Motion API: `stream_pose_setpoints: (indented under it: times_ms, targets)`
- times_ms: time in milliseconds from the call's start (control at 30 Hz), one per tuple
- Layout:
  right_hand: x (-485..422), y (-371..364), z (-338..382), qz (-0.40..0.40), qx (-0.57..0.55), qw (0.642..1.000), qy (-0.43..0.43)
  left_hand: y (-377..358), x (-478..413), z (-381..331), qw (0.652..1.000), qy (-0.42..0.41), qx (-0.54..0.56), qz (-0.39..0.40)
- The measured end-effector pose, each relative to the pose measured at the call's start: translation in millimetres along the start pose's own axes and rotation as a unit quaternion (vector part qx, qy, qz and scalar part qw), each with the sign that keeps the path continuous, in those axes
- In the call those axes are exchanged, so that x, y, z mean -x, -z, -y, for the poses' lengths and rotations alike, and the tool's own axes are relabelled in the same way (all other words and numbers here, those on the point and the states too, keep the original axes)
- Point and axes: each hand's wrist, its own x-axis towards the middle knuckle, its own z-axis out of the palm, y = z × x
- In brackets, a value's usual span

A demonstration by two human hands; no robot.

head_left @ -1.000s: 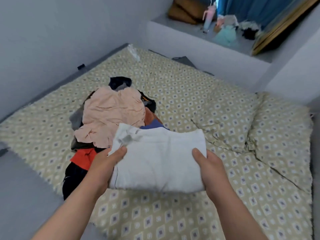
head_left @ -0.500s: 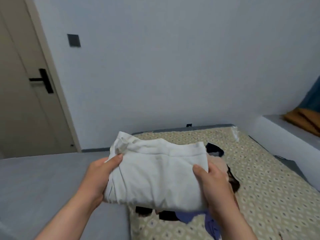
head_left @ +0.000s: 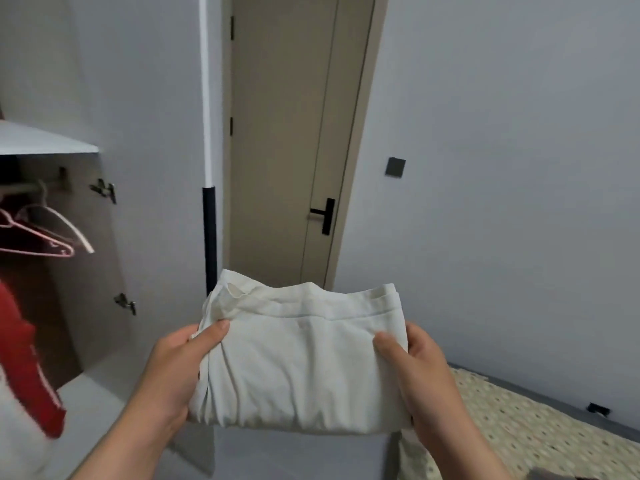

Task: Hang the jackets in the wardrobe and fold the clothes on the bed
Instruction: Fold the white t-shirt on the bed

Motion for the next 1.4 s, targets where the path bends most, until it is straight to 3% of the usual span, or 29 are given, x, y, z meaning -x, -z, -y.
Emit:
stream_pose_setpoints:
  times_ms: [267,567,800,1000,1167,1400]
  targets:
    - [-55.6,-158.2,25.5,0.155,-0.037,0.987,0.025,121.8,-39.4,-45.2,0.988,-0.053,0.015,-0.143]
    - [-122.5,-296.8,50.5,0.311,-0.062,0.947,0.051,194.4,-61.9,-84.4,0.957,-0.084,0.005,-0.278]
    - [-170.2,-399.2,91.4,0.434,-0.089,0.890,0.108,225.2,-80.2,-118.9,0.896,-0.147,-0.032,-0.418]
    - [-159.1,-490.4,125.2,0.521,-0.116,0.833,0.147,272.2,-71.2,-147.3,0.835,-0.174,-0.068,-0.517]
    - [-139.3,-568.7,158.9,0.557,-0.133,0.801,0.176,335.3,-76.5,-186.5,0.788,-0.199,-0.101,-0.574]
    - [-109.7,-694.4,224.2,0.576,-0.158,0.768,0.231,464.8,-109.2,-258.3,0.748,-0.252,-0.126,-0.601]
